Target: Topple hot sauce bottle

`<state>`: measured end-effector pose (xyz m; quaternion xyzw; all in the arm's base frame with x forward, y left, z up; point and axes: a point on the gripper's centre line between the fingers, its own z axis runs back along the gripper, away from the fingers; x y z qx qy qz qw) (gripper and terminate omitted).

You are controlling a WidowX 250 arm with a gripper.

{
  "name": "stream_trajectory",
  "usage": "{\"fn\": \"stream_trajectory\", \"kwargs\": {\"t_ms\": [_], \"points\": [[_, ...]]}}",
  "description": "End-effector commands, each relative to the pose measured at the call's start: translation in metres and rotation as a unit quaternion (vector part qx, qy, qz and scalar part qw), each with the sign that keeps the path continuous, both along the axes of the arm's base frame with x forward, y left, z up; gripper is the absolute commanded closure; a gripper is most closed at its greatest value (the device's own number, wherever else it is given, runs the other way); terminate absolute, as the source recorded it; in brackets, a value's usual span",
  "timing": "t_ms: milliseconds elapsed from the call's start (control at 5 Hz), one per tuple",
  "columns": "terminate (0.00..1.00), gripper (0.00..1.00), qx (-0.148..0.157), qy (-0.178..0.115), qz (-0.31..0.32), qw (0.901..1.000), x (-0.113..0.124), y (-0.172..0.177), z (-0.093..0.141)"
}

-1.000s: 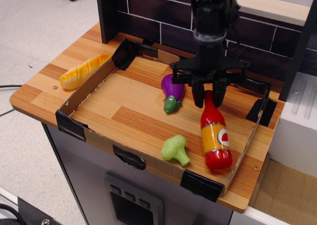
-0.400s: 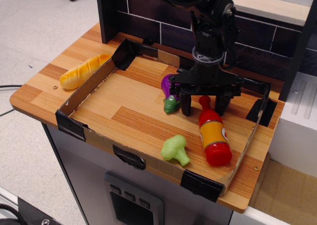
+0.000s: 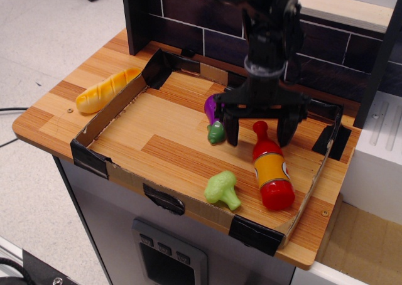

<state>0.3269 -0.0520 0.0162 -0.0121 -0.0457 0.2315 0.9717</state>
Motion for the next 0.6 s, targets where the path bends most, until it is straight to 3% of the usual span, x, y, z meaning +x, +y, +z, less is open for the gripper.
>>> {"fn": "stream_trajectory", "kwargs": {"t_ms": [0,200,400], "points": [[0.00,0.00,-0.002,-0.054,-0.008,0.9985,0.0041,-0.0038,0.0544],[0.00,0.00,-0.002,-0.054,-0.008,0.9985,0.0041,-0.0038,0.0544],[1.00,0.00,-0.002,-0.054,-0.008,0.9985,0.0041,-0.0038,0.0544]]}}
